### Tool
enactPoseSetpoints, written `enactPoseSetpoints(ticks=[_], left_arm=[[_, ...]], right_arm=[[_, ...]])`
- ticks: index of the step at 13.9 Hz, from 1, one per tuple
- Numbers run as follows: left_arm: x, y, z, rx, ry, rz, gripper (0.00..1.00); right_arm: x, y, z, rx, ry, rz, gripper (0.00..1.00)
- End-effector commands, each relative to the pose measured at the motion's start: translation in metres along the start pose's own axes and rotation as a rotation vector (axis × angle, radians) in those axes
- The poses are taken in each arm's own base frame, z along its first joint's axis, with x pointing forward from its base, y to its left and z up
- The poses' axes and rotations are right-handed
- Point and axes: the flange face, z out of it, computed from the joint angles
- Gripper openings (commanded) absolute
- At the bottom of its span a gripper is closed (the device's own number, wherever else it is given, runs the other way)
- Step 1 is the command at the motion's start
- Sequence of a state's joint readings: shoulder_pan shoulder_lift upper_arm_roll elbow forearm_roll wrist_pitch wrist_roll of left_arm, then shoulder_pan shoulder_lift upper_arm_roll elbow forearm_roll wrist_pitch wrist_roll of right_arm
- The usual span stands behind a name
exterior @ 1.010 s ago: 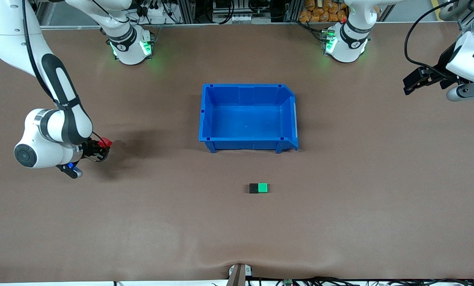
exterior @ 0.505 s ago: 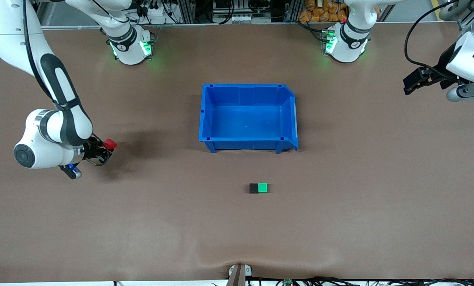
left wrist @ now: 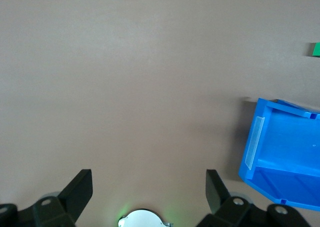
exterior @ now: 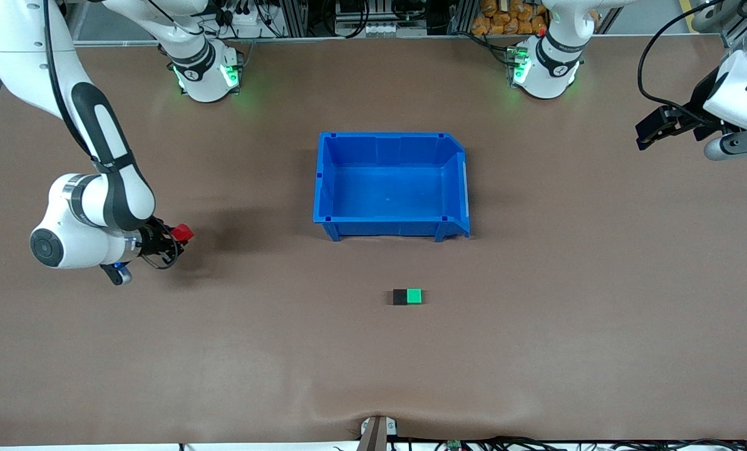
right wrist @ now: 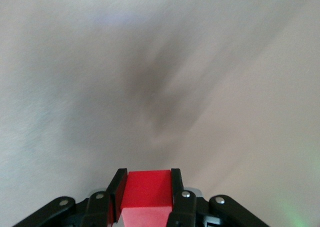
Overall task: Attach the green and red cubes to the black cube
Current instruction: 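Lift the red cube and carry it toward the black cube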
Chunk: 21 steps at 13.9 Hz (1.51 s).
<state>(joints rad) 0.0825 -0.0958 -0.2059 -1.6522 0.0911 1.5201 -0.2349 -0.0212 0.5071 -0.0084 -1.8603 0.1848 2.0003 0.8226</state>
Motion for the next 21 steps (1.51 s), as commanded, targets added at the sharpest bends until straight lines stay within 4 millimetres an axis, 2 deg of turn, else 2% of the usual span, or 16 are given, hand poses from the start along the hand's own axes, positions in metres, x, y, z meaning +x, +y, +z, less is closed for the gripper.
enactPoseSetpoints(ticks=[1, 7, 21], left_arm=[[0.002, -0.002, -0.003, -0.014, 0.002, 0.013, 1.0], [0.002, -0.003, -0.003, -0.016, 0.001, 0.012, 1.0], [0.002, -0.003, -0.002, -0.023, -0.002, 0.011, 1.0]], right_arm=[[-0.002, -0.01, -0.005, 0.031, -0.026, 0.038, 0.0], [-0.003, -0.015, -0.008, 0.091, -0.084, 0.114, 0.0], [-0.035, -0.081, -0.008, 0.122, -0.093, 0.36, 0.0]])
